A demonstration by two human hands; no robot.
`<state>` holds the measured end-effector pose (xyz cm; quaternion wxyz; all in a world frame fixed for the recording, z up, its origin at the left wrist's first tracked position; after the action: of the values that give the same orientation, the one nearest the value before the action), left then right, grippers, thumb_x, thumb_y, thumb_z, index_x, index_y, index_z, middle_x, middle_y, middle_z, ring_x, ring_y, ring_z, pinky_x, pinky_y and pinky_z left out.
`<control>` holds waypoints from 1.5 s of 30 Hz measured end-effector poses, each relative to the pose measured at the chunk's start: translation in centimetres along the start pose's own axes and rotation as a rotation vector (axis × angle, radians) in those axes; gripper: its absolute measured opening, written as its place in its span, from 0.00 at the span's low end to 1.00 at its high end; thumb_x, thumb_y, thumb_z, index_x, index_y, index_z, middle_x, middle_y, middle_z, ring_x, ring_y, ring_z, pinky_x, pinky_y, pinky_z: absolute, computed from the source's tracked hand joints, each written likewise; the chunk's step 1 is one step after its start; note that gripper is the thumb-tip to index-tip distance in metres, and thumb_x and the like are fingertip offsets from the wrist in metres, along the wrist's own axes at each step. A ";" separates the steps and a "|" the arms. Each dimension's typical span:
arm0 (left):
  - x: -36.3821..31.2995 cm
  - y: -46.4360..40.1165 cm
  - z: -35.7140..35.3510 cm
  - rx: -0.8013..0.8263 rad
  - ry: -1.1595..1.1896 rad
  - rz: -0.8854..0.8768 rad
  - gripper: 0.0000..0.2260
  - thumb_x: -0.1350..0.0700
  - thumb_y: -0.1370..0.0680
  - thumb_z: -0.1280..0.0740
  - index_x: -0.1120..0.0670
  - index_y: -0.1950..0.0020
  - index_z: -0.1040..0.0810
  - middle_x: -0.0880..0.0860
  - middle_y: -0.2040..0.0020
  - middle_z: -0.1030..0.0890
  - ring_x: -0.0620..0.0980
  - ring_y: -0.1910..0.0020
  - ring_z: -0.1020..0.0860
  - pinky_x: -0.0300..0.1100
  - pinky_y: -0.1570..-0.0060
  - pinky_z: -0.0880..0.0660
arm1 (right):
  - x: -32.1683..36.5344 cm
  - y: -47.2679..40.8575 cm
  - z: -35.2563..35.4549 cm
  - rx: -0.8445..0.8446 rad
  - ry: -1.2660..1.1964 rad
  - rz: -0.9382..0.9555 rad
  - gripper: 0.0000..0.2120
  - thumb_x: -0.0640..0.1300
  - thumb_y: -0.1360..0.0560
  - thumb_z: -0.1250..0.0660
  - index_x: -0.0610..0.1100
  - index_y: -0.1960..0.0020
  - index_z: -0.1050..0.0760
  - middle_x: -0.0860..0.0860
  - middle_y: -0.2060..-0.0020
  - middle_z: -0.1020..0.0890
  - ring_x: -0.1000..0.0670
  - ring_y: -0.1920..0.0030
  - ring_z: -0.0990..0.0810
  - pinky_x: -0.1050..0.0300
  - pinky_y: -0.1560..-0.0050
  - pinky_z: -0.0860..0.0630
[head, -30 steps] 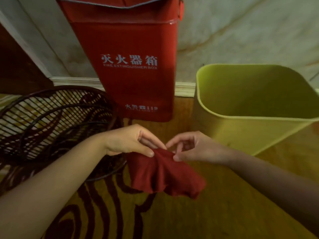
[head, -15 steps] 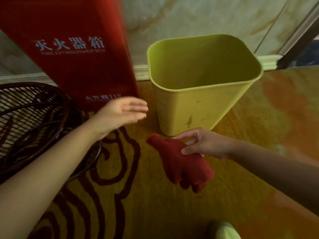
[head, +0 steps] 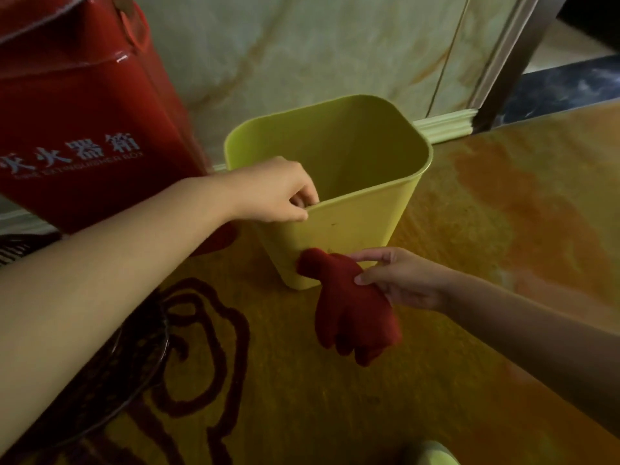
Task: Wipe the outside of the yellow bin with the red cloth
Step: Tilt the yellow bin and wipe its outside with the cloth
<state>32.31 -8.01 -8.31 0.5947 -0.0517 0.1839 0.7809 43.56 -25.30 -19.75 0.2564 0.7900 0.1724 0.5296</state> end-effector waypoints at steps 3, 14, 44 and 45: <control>-0.2 -0.6 0.1 0.051 0.035 -0.047 0.10 0.61 0.29 0.33 0.53 0.49 0.18 0.49 0.52 0.15 0.40 0.55 0.20 0.29 0.56 0.26 | 0.2 0.4 0.8 -0.034 -0.039 0.013 0.19 0.30 0.29 0.35 0.46 0.42 0.22 0.33 0.48 0.28 0.39 0.48 0.27 0.48 0.51 0.20; 4.8 -2.5 3.3 -0.150 0.641 0.312 0.20 0.65 0.29 0.32 0.64 0.38 0.28 0.55 0.53 0.19 0.34 0.71 0.22 0.28 0.65 0.25 | 3.3 5.0 4.2 -0.306 -0.203 0.316 0.16 0.32 0.28 0.35 0.49 0.50 0.18 0.44 0.53 0.15 0.44 0.55 0.15 0.48 0.58 0.17; 10.9 1.5 3.0 -0.027 0.504 0.366 0.27 0.64 0.26 0.35 0.54 0.29 0.38 0.40 0.59 0.17 0.32 0.63 0.22 0.23 0.62 0.30 | 4.3 -12.1 2.3 -1.073 0.778 0.517 0.29 0.66 0.27 0.51 0.64 0.28 0.50 0.53 0.23 0.48 0.51 0.24 0.57 0.35 0.28 0.55; 10.6 1.4 2.8 -0.063 0.509 0.356 0.26 0.65 0.27 0.35 0.55 0.30 0.37 0.40 0.58 0.19 0.31 0.63 0.22 0.23 0.62 0.30 | 3.9 -11.7 2.8 -1.103 0.699 0.470 0.28 0.65 0.26 0.52 0.63 0.27 0.50 0.52 0.23 0.48 0.51 0.24 0.56 0.35 0.28 0.55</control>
<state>28.34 2.26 -8.57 0.3814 -0.2309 0.3087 0.8402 47.62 -14.31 -24.59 0.4284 0.3437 -0.2249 0.8048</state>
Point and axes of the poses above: each hand's wrist, its own y-axis away from the middle knuckle, its own z-axis out of the back of the hand, x = y × z, the point moved 1 cm from there along -y, towards the middle knuckle
